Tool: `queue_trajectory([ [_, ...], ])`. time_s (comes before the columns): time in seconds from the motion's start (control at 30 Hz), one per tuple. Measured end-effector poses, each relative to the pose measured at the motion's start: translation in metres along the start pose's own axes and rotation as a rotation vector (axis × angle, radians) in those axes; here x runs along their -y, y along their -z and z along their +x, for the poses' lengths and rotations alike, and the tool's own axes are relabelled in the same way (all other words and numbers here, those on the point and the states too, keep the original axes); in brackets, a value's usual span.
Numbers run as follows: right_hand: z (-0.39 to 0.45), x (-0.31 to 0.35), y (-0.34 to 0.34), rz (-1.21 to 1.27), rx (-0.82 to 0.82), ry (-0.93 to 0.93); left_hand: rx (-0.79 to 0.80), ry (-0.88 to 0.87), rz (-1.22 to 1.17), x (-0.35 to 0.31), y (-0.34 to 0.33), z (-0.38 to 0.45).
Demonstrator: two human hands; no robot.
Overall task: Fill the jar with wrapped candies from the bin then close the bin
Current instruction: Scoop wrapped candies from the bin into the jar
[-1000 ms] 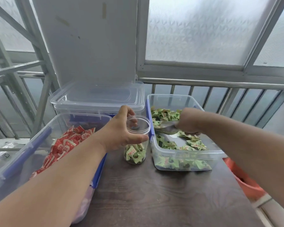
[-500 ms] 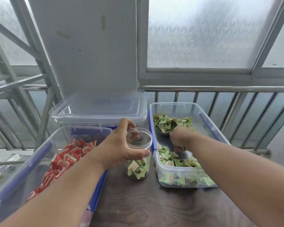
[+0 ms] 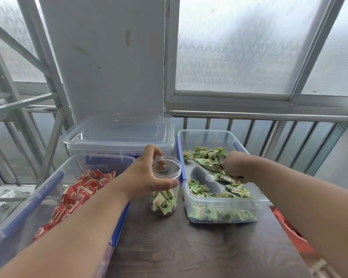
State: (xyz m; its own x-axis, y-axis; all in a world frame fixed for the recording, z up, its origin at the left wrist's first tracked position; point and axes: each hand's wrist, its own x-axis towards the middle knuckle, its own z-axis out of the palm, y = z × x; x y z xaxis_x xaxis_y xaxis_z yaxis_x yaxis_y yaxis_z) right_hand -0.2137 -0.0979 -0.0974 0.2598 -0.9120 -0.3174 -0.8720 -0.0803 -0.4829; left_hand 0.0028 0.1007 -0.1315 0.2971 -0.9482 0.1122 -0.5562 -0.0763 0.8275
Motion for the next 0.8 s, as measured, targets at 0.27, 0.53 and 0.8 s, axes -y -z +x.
queue_trajectory([
  [0.27, -0.021, -0.034, 0.031, -0.030, 0.015, 0.070, 0.005, -0.014, 0.033, 0.003, -0.001, 0.000],
  [0.53, -0.044, -0.026, 0.051, -0.116, -0.016, 0.256, 0.010, -0.018, 0.044, 0.005, 0.000, -0.001],
  [0.8, -0.088, 0.026, 0.067, -0.356, 0.078, 0.504, 0.023, -0.012, 0.038, 0.005, 0.000, -0.001],
])
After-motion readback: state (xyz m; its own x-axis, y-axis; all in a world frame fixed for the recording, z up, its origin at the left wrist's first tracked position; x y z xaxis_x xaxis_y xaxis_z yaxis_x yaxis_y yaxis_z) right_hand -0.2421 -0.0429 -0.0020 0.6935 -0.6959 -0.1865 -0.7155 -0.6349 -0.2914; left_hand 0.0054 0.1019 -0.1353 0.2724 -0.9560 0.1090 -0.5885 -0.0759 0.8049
